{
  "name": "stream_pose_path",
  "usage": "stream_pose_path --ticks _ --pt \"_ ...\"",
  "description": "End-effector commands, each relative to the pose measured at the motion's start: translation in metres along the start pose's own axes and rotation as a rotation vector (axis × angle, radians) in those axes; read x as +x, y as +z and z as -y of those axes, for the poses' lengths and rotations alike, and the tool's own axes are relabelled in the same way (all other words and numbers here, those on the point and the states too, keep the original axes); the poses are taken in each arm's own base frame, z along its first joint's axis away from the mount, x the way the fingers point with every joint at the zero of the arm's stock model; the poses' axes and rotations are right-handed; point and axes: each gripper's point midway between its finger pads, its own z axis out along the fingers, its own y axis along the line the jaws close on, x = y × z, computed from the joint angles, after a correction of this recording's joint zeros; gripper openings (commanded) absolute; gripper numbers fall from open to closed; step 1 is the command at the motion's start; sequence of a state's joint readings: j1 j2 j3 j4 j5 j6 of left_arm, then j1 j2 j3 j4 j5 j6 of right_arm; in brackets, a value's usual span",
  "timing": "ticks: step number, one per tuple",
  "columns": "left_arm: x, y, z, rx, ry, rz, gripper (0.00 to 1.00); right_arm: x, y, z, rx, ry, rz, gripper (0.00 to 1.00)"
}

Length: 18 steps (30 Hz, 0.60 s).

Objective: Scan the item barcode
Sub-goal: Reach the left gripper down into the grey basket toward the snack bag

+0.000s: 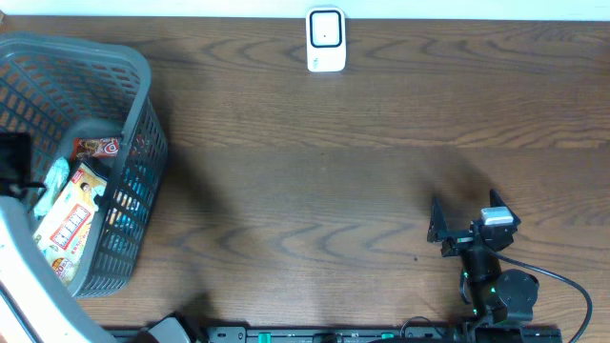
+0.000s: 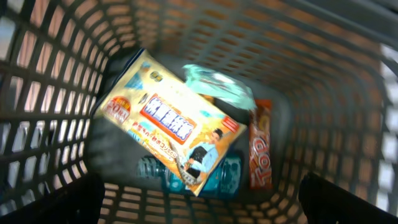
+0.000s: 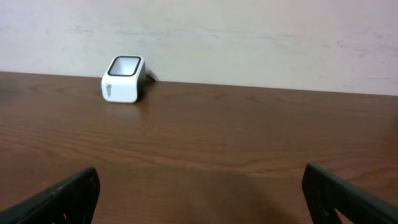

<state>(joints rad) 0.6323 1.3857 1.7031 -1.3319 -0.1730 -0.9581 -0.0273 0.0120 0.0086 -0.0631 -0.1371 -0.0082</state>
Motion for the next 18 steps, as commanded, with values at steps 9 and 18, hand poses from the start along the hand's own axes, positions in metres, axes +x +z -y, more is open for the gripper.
stream_pose_path --ticks 9,18 --pt "0.024 0.1 -0.059 -0.209 -0.321 -0.245 0.98 0.001 0.0 -0.003 -0.008 0.009 0.001 0.99" --pt "0.05 0.147 -0.069 -0.217 -0.374 -0.283 0.98 0.001 0.0 -0.003 -0.008 0.009 0.001 0.99"
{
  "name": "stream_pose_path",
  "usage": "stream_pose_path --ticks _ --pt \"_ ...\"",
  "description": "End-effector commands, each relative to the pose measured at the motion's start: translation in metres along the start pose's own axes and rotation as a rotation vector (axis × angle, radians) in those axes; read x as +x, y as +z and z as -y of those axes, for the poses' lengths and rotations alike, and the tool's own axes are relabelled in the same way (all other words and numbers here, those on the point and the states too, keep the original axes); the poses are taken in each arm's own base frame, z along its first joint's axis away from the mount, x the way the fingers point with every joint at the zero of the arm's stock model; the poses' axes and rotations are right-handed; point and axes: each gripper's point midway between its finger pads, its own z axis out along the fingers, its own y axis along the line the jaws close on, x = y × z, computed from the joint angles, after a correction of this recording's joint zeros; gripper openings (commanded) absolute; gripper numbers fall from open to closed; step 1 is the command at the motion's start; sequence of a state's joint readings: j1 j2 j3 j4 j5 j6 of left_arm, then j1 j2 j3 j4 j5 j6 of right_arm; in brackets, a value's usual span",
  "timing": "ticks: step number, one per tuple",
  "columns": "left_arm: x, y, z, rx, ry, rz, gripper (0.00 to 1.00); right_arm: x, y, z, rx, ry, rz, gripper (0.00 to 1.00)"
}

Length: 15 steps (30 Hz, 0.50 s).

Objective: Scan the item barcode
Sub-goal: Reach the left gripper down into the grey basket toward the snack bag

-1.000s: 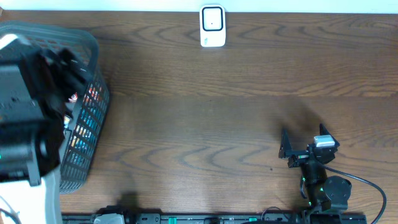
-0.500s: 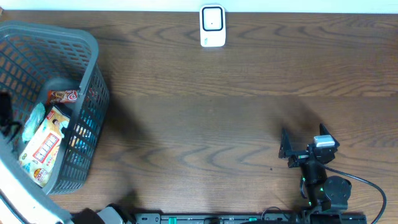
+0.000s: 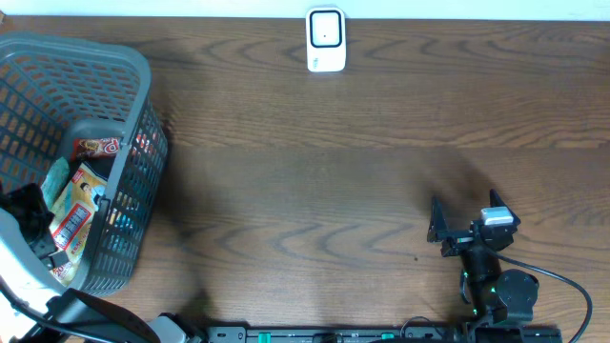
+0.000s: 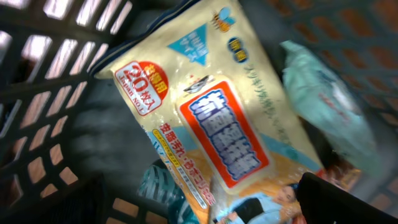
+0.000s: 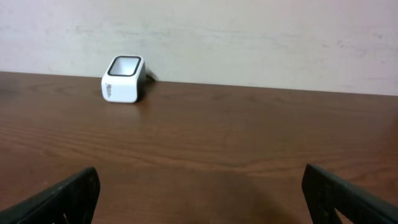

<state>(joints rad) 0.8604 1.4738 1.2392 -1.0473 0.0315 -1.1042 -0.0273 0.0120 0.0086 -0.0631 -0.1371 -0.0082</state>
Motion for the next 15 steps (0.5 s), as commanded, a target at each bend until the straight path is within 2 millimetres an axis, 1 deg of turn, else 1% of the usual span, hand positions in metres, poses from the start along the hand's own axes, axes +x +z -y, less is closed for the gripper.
stream_pose_path --ticks 1,4,8,11,15 --pt "0.009 0.015 -0.004 -0.016 -0.06 -0.05 0.98 0.001 0.0 -0.003 -0.008 0.009 0.001 0.99" --pt "0.011 0.022 -0.004 -0.019 -0.103 -0.062 0.98 0.001 0.0 -0.003 -0.008 0.009 0.001 0.99" --pt "0.011 0.029 0.003 -0.008 -0.104 -0.073 0.98 0.001 0.0 -0.003 -0.008 0.009 0.001 0.99" --pt "0.011 0.038 0.004 -0.024 -0.105 -0.079 0.98 0.001 0.0 -0.003 -0.008 0.009 0.001 0.99" --pt "0.016 0.059 0.001 -0.09 -0.1 -0.112 0.98 0.001 0.0 -0.003 -0.008 0.009 0.001 0.99"
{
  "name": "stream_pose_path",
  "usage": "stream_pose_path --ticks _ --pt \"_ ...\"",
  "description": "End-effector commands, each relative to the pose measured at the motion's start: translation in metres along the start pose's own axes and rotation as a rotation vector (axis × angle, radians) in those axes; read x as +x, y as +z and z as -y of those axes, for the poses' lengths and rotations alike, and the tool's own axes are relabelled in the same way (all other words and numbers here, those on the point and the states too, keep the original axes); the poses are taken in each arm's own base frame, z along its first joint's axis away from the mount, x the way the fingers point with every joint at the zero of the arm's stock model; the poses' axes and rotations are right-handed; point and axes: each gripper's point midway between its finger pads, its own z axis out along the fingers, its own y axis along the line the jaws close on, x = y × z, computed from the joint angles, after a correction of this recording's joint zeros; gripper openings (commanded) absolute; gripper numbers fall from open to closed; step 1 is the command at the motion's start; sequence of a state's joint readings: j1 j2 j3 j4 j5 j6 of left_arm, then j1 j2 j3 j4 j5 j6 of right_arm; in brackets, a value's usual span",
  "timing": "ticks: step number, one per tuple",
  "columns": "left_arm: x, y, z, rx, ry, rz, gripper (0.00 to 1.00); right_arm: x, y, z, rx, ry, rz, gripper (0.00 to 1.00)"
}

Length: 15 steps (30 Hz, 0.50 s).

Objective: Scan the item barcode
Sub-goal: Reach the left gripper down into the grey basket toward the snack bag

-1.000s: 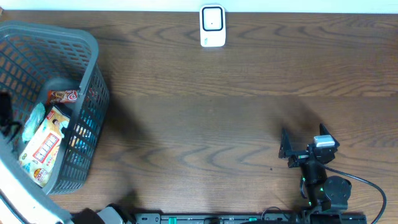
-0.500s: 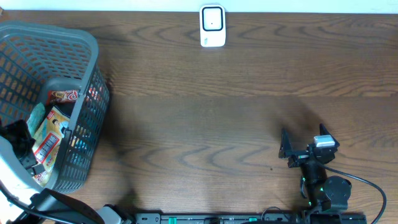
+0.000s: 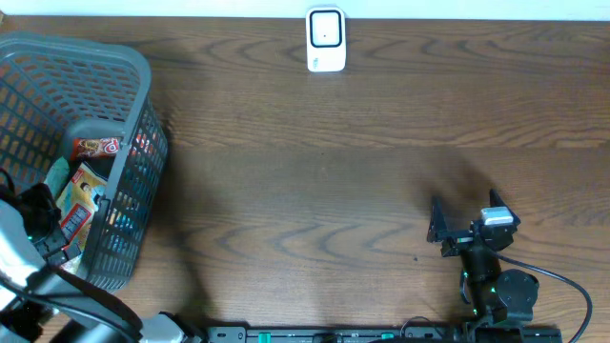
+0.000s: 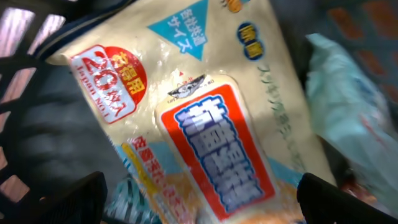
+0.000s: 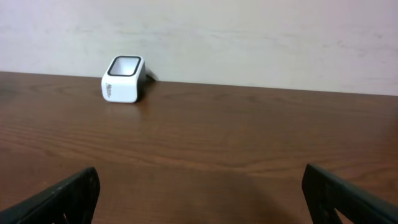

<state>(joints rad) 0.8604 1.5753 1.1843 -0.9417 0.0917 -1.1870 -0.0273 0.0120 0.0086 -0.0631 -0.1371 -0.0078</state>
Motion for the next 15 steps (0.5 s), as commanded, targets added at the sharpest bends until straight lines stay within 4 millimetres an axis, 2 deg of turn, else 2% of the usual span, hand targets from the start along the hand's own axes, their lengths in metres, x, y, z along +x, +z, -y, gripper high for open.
stream_pose_path --ticks 1,6,10,11,13,14,15 --pt "0.007 0.023 -0.008 -0.081 -0.017 -0.045 0.98 0.001 0.0 -0.003 -0.008 0.009 0.001 0.99" --pt "0.018 0.05 -0.015 -0.172 -0.006 -0.098 0.98 0.001 0.0 -0.003 -0.008 0.009 0.001 0.99" --pt "0.022 0.064 -0.021 -0.225 0.004 -0.114 0.98 0.001 0.0 -0.003 -0.008 0.009 0.001 0.99" --pt "0.023 0.066 -0.022 -0.231 0.012 -0.117 0.87 0.001 0.0 -0.003 -0.008 0.009 0.001 0.99" --pt "0.023 0.068 -0.023 -0.237 0.053 -0.123 0.44 0.001 0.0 -0.003 -0.008 0.009 0.001 0.99" --pt "0.023 0.068 -0.023 -0.234 0.088 -0.127 0.14 0.001 0.0 -0.003 -0.008 0.009 0.001 0.99" --pt "0.023 0.068 -0.022 -0.232 0.102 -0.128 0.08 0.001 0.0 -0.003 -0.008 0.009 0.001 0.99"
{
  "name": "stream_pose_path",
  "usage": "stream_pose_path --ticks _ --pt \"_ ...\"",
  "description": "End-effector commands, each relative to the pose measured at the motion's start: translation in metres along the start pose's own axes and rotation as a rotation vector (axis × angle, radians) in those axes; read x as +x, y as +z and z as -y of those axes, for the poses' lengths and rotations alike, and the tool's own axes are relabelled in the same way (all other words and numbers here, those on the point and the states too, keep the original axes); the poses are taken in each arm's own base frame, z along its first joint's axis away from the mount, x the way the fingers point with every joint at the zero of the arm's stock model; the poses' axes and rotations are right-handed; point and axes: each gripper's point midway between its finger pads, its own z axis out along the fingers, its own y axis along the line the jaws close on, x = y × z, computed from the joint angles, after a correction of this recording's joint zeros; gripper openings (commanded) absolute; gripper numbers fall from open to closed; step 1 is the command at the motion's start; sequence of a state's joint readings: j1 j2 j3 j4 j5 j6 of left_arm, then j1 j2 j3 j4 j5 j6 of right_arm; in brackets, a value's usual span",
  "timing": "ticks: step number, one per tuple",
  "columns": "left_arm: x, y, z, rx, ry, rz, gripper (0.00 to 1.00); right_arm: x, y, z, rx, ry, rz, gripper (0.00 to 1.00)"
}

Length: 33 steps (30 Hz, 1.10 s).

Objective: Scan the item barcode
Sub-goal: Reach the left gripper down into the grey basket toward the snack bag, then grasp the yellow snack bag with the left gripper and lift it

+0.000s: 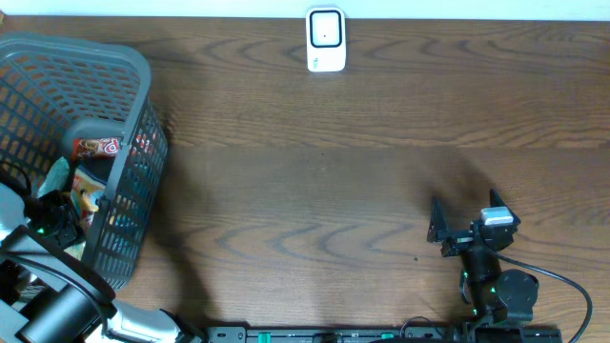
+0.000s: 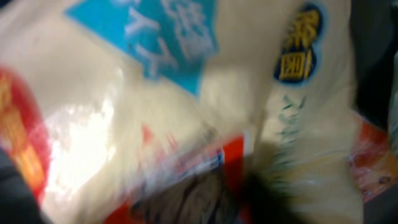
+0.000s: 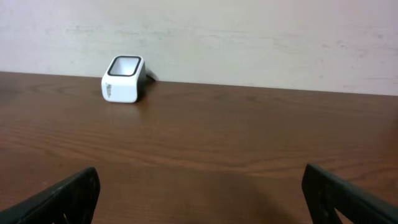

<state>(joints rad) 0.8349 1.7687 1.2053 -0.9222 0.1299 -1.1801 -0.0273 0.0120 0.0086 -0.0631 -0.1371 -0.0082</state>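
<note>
A cream snack packet with blue, red and yellow print fills the left wrist view, blurred and very close. My left gripper is down inside the grey basket, right at that packet; its fingers do not show. The white barcode scanner stands at the table's far edge and shows as well in the right wrist view. My right gripper rests low at the front right, open and empty, facing the scanner.
Also in the basket are a red snack wrapper and a pale green packet. A pale wall rises behind the scanner. The brown wooden table stretches between the basket and the right arm.
My left gripper has gone lower in the basket, so the cream packet now fills its view and its fingers no longer show. The right arm has not moved.
My left gripper was open high over the basket, with the cream packet, green packet and red wrapper all in view. At each later moment it was lower and closer to the cream packet, and now it is right against it. The right arm stayed still.
</note>
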Motion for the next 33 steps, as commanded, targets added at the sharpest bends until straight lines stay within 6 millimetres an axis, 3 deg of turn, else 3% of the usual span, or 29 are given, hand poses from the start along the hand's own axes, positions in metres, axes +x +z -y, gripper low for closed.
stream_pose_path --ticks 1,7,13,16,20,22,30,33 --pt "0.008 0.021 -0.019 -0.101 0.089 -0.039 0.07 0.001 0.0 -0.003 -0.008 0.009 0.001 0.99" --pt "0.008 0.018 -0.017 -0.086 0.166 -0.039 0.07 0.001 0.0 -0.003 -0.008 0.009 0.001 0.99" --pt "0.018 -0.022 0.005 0.067 0.255 -0.059 0.07 0.001 0.0 -0.003 -0.008 0.009 0.001 0.99" --pt "0.027 -0.06 0.019 0.213 0.278 -0.055 0.07 0.001 0.0 -0.003 -0.008 0.009 0.001 0.99" --pt "0.043 -0.126 0.032 0.454 0.327 -0.033 0.07 0.001 0.0 -0.003 -0.008 0.009 0.001 0.99" --pt "0.05 -0.174 0.032 0.625 0.363 0.031 0.07 0.001 0.0 -0.003 -0.008 0.009 0.001 0.99" --pt "0.071 -0.309 0.002 1.094 0.44 0.268 0.07 0.001 0.0 -0.003 -0.008 0.009 0.001 0.99" --pt "0.072 -0.319 -0.012 1.12 0.425 0.304 0.08 0.001 0.0 -0.003 -0.008 0.009 0.001 0.99"
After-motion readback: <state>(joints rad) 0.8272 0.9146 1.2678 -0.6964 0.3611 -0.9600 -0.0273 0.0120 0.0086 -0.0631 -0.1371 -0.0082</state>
